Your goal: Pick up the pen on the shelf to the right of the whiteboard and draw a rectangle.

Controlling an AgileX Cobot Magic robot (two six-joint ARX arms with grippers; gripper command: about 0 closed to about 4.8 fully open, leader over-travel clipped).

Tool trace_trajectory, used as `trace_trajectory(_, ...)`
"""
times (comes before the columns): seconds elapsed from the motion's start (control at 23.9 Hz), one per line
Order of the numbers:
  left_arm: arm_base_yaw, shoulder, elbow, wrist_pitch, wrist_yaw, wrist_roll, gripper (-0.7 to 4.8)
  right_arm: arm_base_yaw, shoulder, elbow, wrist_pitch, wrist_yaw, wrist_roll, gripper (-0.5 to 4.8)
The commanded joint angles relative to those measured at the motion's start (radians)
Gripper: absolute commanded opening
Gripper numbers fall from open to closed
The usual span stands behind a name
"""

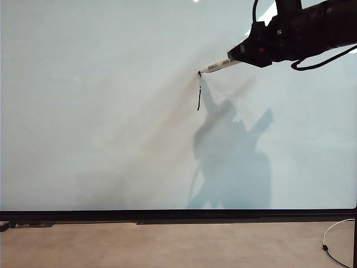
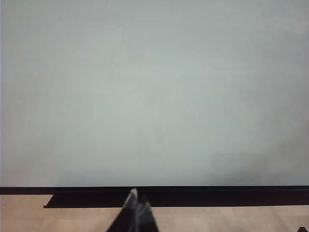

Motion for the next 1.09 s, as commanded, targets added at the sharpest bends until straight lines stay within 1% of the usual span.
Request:
trace_trajectory(0.04,0.0,0.0,0.003,0.006,0.0,0.005,-0.05,0.0,-0.008,0.007,0.019,0.016,0.048,-0.04)
trace_trajectory(0.46,0.0,0.0,0.003,0.006,0.0,0.005,-0.04,-0.001,-0.008,0.007,0.063,0.016,0.163,-0.04)
trace_trajectory(0.88,0.0,0.0,0.003,0.006,0.0,0.005,-0.04,-0.003,-0.011,0.007,0.055,0.037,0.163,-0.04)
trace_trajectory(1.09,0.0,0.0,0.003,0.006,0.0,0.005,-0.04,-0.017,-0.032,0.006,0.019,0.041,0.155,-0.04)
